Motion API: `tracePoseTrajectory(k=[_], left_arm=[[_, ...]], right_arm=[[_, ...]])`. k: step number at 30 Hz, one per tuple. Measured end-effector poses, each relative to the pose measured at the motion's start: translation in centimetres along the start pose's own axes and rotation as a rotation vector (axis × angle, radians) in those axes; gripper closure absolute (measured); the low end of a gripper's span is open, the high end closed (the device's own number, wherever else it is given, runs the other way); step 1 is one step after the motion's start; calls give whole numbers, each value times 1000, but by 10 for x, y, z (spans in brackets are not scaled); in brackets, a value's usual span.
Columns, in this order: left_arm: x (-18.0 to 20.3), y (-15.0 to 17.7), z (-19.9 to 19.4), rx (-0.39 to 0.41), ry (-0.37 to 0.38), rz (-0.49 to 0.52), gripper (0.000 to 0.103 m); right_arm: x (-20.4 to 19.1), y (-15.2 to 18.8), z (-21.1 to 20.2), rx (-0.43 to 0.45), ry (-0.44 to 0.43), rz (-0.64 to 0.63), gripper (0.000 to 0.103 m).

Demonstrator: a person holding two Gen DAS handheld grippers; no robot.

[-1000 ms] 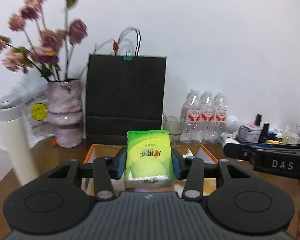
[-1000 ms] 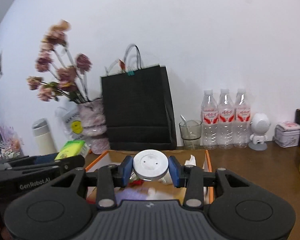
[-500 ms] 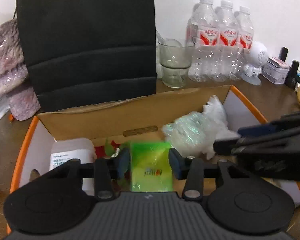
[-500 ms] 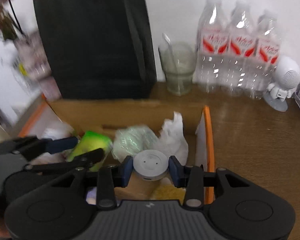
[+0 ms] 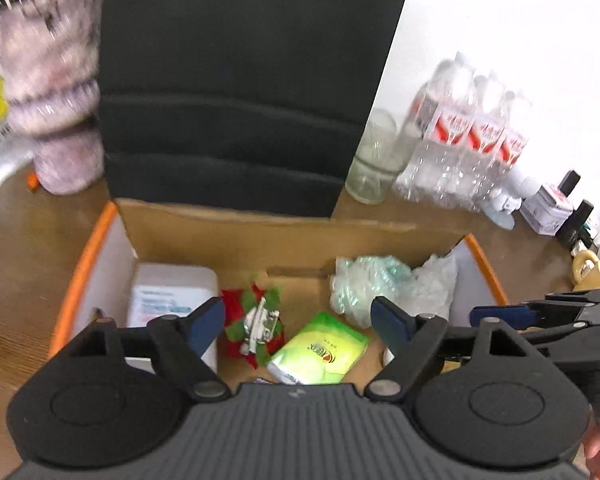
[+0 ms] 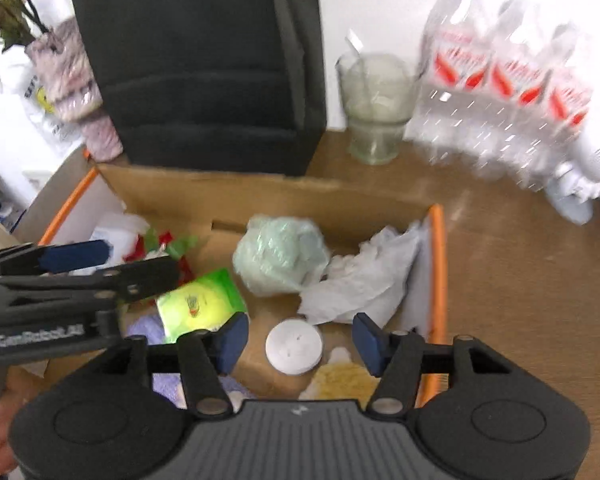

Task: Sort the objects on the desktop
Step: 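Carry the tissue pack and white cap into the red box and open both tools, then withdraw both open tools from the box toward the remaining items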

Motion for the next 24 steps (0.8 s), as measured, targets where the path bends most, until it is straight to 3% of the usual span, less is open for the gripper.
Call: tracePoseTrajectory(k=[4, 9, 11, 14, 18, 20, 24], left_arm=[[3, -4, -28, 1, -19, 38, 2], [5, 7, -54, -42, -64, 92, 0], [6, 16, -57, -103, -75, 117, 0], [-1, 25, -67, -115, -102, 106, 0], [-9, 25, -83, -78, -169, 42, 0], [-12, 27, -93, -38, -184, 39, 0], [-16, 40, -117, 169, -136, 74, 0]], right_arm=[[-4, 0, -31, 0, 6, 0, 35], [-2, 5, -60, -16, -14, 62, 14], [-3, 8, -67, -33, -40, 107, 13], [-12, 17, -74, -52, -62, 144, 13], [-25, 29, -81, -34, 19, 129, 13], [-31, 36, -85, 14, 45, 128, 13], [-38, 53, -91, 128, -13, 167, 12]])
Point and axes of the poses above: each gripper's, at about its wrist camera, not at the fingertips, and z roughly the way its jaws point, x to its right, y to its underside, the point moved 2 cm from there along z, roughly the way its jaws point, and after that the axes turned 10 degrees about -z, right-handed, at the moved point
